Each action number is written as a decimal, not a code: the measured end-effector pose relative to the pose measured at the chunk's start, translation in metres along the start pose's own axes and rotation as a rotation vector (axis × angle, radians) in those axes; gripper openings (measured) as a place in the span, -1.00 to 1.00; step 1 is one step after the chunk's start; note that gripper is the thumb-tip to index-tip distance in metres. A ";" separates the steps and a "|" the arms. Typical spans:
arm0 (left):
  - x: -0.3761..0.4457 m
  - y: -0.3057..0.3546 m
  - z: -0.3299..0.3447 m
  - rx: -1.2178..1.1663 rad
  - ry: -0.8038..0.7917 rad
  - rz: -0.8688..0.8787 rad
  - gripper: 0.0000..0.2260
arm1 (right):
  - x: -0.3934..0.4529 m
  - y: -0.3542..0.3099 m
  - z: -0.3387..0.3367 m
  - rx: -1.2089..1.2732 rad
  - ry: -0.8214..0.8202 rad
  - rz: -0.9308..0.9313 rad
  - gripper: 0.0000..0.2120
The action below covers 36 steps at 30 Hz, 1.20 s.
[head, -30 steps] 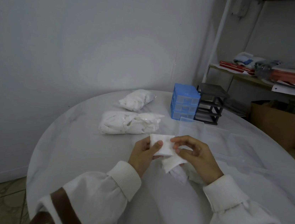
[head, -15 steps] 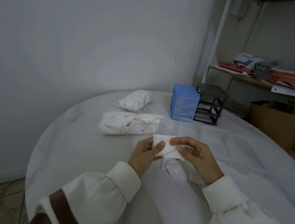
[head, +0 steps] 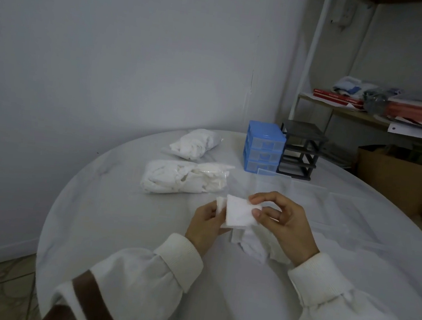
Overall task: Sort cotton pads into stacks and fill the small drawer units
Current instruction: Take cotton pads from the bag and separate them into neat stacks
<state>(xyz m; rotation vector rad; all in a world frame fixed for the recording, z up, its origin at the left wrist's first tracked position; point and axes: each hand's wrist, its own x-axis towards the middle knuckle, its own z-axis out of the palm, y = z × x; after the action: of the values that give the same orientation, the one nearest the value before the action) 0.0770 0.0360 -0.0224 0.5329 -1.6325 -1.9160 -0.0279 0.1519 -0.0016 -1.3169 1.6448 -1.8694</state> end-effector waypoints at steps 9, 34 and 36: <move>0.001 0.006 0.005 -0.133 -0.055 -0.105 -0.80 | 0.001 0.008 0.000 -0.111 0.025 -0.035 -0.78; 0.000 0.004 0.002 -0.107 -0.057 -0.046 -0.84 | 0.001 0.011 -0.007 -0.496 -0.006 -0.151 -0.74; 0.000 0.004 0.001 -0.107 -0.036 -0.028 -0.83 | 0.002 0.013 -0.008 -0.533 -0.003 -0.148 -0.74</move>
<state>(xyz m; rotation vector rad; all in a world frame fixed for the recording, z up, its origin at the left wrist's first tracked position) 0.0769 0.0361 -0.0178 0.4820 -1.5415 -2.0315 -0.0393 0.1515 -0.0115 -1.6776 2.1941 -1.5500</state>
